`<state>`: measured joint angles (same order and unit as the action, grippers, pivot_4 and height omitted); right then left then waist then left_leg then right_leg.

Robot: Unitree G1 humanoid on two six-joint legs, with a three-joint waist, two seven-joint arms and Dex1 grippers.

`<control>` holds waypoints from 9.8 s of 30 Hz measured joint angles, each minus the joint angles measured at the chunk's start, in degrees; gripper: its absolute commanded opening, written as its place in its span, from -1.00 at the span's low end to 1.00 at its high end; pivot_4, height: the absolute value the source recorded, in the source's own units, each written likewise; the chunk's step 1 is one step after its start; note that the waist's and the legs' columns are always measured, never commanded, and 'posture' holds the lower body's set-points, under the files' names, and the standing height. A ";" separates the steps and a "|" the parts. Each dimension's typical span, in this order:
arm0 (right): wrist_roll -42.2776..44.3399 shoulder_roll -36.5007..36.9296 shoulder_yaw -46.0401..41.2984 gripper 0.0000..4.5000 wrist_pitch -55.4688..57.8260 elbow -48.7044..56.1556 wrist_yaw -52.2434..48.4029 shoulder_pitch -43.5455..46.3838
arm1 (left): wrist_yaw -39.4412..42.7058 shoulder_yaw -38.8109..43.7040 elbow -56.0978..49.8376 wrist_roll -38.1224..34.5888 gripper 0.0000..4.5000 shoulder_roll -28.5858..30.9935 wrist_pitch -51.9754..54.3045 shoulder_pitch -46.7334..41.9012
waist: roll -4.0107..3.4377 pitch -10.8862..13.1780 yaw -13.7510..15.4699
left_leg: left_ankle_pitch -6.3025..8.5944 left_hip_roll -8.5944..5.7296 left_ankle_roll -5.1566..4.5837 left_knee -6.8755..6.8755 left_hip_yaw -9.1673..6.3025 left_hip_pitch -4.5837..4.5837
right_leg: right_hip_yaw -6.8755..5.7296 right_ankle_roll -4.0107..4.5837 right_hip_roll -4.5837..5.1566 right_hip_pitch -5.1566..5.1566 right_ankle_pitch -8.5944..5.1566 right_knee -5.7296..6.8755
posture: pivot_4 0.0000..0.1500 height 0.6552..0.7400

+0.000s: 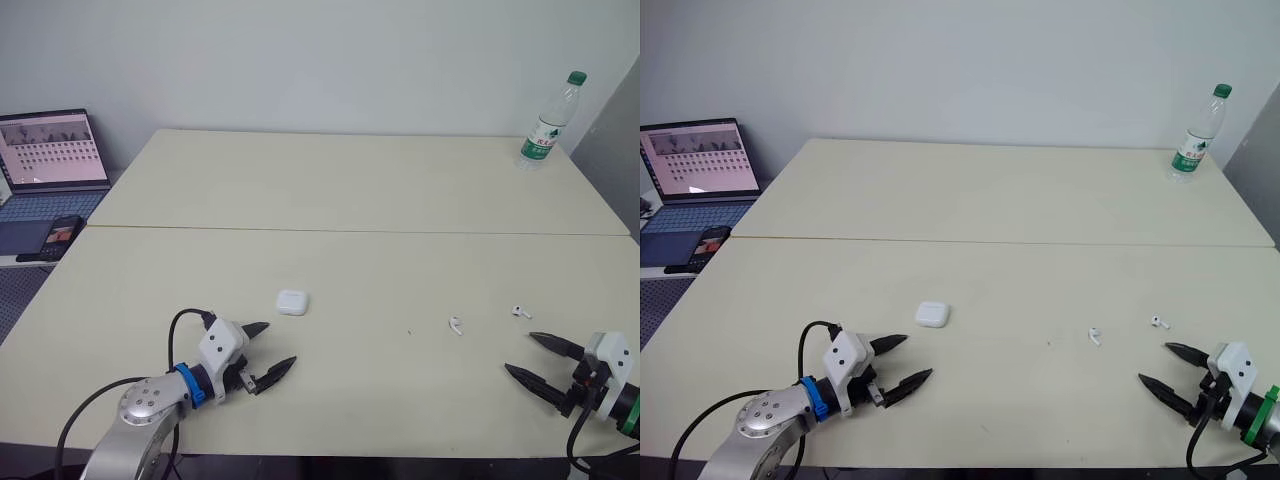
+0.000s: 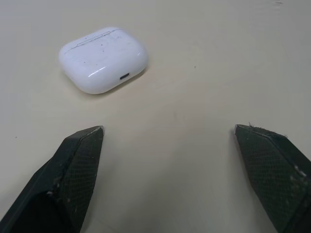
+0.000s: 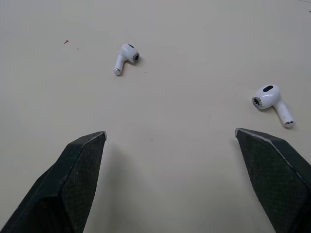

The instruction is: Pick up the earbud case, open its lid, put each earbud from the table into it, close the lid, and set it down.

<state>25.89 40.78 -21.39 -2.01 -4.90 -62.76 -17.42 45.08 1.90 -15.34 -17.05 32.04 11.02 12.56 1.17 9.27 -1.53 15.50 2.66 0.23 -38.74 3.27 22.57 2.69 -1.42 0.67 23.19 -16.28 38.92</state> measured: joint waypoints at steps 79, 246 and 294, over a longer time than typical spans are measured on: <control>6.85 -3.40 6.24 1.00 8.45 27.14 1.78 0.49 | 17.00 -1.40 34.67 -0.66 0.99 0.37 -10.10 -31.90 | 0.35 0.17 0.18 | 0.00 -0.07 0.00 -0.05 0.02 0.15 | -0.18 -0.20 -0.41 0.04 0.38 -0.14 | 1.00 0.91; 76.79 -1.72 16.37 -0.66 51.65 28.41 76.38 37.23 | 9.35 -13.32 28.51 1.53 0.98 -26.26 -20.06 -43.29 | 0.45 0.18 -0.12 | -0.01 -0.04 -0.02 -0.14 -0.24 0.41 | -0.03 -0.43 -0.50 0.08 0.41 -0.16 | 1.00 0.91; 36.14 13.63 17.67 -0.66 57.56 34.60 16.46 34.81 | 26.89 -14.16 11.63 -20.55 0.98 -8.26 34.67 -46.41 | 0.47 0.25 -0.12 | 0.00 -0.02 -0.02 -0.06 -0.35 0.43 | -0.13 -0.57 -0.50 0.11 0.30 -0.30 | 1.00 0.91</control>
<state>62.02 54.41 -3.71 55.54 29.70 -46.30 17.39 71.97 -12.25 -3.71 -37.60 23.78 45.68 -33.84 1.64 9.52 -1.66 15.50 2.64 0.20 -38.80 2.92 22.99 2.56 -1.99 0.18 23.30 -15.97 38.62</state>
